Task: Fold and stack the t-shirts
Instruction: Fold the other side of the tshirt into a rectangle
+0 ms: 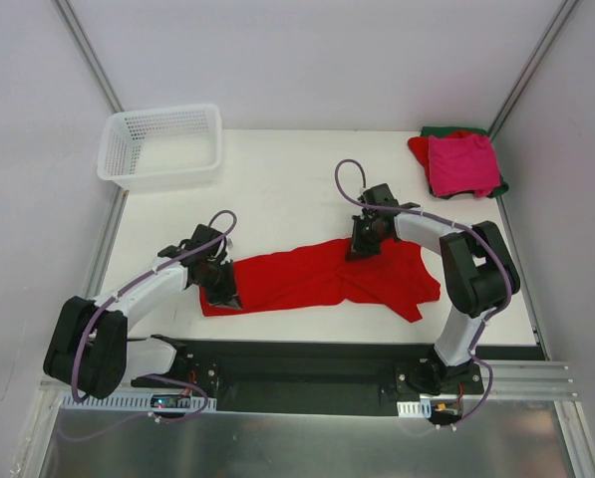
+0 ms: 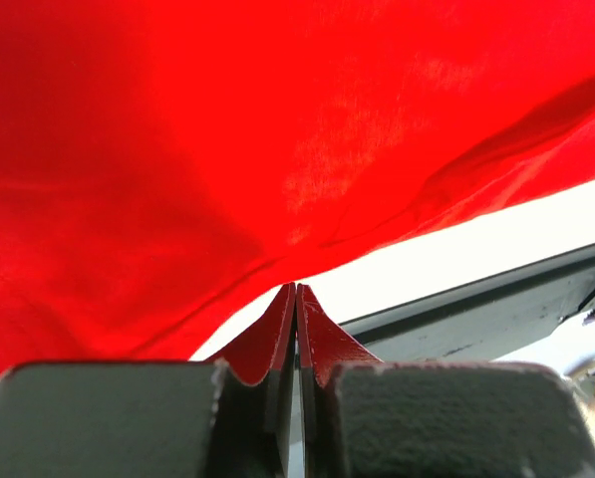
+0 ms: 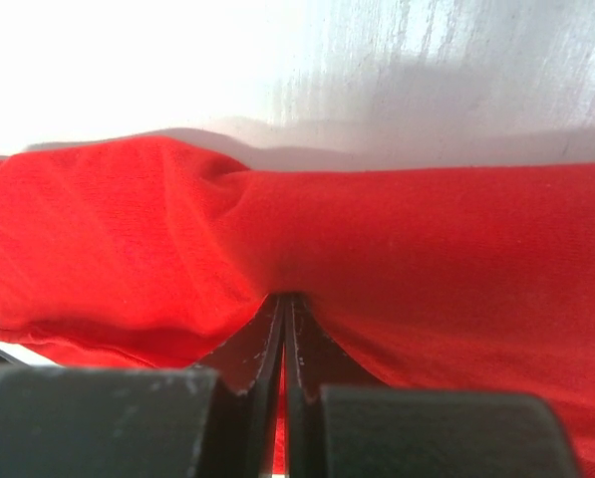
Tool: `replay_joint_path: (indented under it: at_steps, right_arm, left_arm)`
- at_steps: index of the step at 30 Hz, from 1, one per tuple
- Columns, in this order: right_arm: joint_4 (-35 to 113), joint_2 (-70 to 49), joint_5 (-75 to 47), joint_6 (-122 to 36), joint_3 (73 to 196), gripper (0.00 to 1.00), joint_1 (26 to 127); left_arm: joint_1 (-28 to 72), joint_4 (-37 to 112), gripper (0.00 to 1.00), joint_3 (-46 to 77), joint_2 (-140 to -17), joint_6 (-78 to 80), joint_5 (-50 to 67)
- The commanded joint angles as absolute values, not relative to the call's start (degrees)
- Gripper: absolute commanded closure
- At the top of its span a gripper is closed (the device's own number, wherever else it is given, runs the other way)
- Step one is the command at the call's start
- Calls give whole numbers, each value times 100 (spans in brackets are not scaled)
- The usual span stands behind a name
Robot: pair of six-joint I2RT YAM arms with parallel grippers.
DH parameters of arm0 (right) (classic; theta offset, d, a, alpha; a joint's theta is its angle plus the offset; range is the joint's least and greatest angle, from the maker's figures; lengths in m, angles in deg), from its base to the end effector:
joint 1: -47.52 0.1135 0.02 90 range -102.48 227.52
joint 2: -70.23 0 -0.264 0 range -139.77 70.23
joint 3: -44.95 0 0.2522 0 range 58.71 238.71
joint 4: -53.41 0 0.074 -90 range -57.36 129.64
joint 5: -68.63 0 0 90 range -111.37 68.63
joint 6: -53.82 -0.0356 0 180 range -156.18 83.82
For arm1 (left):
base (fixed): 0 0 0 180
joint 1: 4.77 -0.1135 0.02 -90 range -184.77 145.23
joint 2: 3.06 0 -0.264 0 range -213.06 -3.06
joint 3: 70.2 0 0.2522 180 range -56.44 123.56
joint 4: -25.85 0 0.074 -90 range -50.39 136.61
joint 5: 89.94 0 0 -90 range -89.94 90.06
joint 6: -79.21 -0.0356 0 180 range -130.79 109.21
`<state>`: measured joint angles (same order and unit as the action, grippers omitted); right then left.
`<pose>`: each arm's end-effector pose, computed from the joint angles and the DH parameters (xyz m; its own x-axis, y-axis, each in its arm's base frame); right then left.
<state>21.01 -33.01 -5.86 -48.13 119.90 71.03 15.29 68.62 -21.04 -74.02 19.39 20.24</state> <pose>0.3222 0.1506 0.1565 -0.8867 -0.1682 -0.4306 -0.3279 0.8854 0.3295 0.1970 -0.0850 0.1724 -0.9651 -0.1499 -0.2146 -0.0279 0.8740 -0.4852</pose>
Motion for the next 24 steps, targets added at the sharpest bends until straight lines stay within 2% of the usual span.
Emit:
replay_joint_path:
  at_steps: [1, 16, 24]
  right_arm:
    - [2057, -3621, -924, -4690, 11882, 99, 7125]
    - [1899, -3305, -1047, -4638, 11874, 99, 7117]
    - [1504, -2277, -1635, -4383, 11926, 99, 7117]
  left_arm:
    - [1633, 7046, 100, -2313, -7180, 2199, 2194]
    - [1914, 6449, 100, -2207, -5668, 2541, 1930]
    - [1914, 4720, 100, -2533, -6440, 2876, 1966]
